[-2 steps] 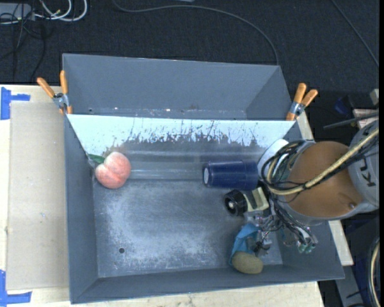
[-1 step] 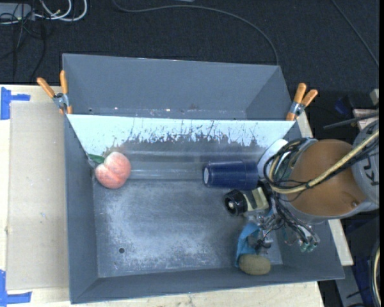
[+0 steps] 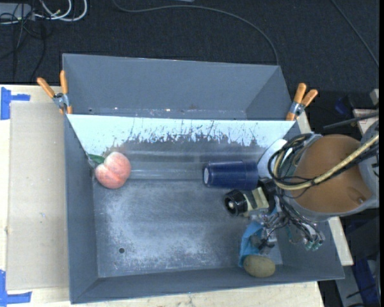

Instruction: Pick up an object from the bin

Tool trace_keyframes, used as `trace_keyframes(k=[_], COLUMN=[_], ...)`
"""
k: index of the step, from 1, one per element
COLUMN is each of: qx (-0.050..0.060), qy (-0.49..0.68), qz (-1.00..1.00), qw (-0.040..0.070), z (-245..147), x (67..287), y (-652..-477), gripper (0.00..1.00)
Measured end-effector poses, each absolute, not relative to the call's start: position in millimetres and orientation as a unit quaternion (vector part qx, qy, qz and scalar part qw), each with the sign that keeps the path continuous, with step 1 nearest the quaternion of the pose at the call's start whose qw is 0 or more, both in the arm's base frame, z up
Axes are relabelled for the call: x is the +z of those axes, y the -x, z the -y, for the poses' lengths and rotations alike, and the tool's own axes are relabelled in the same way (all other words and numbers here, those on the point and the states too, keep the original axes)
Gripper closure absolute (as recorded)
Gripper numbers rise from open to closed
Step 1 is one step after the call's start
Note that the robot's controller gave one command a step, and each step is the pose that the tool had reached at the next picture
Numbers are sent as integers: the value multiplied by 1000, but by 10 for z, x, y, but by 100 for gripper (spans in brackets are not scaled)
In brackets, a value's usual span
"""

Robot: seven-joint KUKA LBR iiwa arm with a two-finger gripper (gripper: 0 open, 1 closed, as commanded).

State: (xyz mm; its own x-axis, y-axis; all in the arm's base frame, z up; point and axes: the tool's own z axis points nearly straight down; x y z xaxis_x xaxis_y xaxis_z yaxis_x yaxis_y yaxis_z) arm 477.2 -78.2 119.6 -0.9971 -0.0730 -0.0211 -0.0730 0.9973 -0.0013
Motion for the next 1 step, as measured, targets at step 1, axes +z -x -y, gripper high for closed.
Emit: trace_keyframes(k=[1], qx=[-1], qy=[36], qz=[-999], qw=[14], z=[786], x=[1401], y=[-4786], gripper=[100])
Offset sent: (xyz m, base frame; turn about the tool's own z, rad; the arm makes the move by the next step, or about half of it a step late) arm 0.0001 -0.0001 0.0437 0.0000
